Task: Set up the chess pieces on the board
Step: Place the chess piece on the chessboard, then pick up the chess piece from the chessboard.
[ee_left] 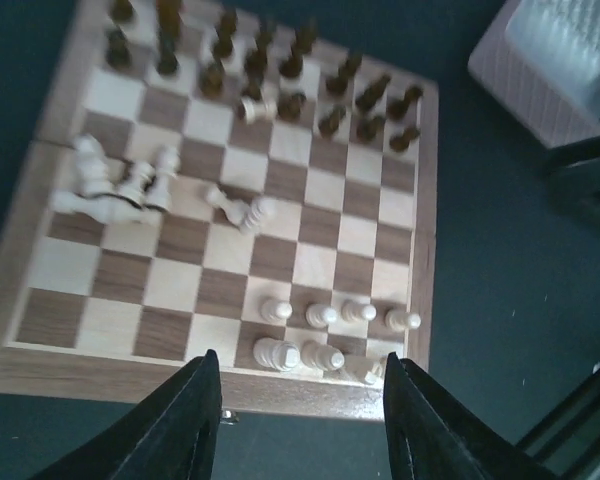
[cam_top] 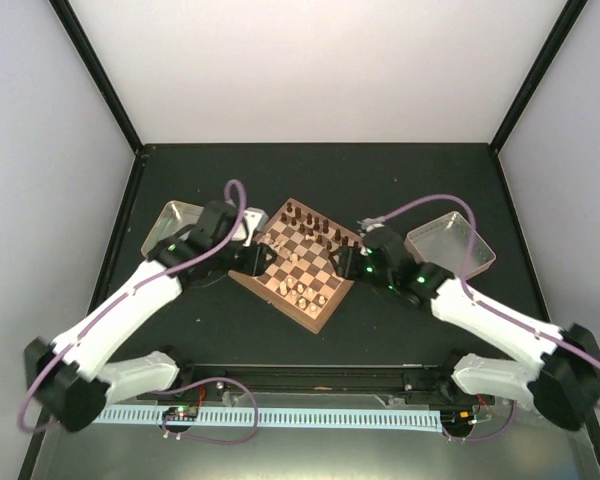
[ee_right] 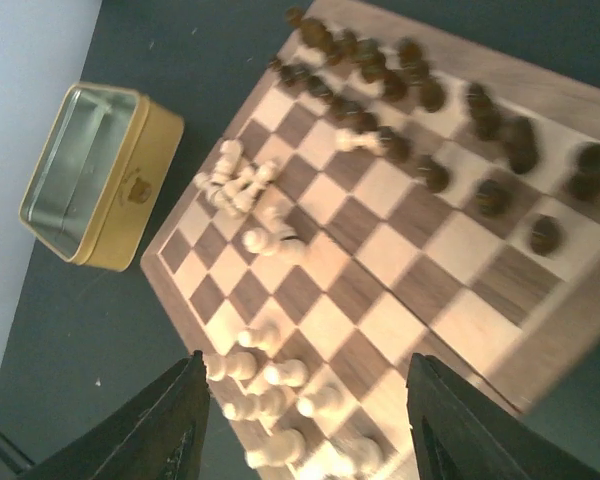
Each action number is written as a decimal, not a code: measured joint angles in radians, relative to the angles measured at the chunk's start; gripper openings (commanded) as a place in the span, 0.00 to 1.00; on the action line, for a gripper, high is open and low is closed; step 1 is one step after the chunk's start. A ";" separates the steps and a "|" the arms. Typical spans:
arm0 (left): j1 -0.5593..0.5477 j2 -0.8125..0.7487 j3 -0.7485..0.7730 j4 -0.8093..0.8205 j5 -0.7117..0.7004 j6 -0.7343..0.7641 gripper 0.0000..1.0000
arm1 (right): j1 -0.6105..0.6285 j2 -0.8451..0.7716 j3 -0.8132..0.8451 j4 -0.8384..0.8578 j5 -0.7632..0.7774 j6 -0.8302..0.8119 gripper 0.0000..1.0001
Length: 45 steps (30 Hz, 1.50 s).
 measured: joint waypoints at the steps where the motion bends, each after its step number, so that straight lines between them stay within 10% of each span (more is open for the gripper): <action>1: 0.000 -0.092 -0.040 0.032 -0.034 -0.012 0.49 | 0.011 0.048 0.033 0.001 -0.004 -0.019 0.55; 16: 0.007 -0.838 -0.424 0.232 -0.239 -0.099 0.67 | 0.192 0.722 0.606 -0.198 0.159 -0.206 0.46; 45: 0.007 -0.859 -0.433 0.226 -0.259 -0.114 0.68 | 0.201 0.906 0.771 -0.367 0.295 -0.206 0.15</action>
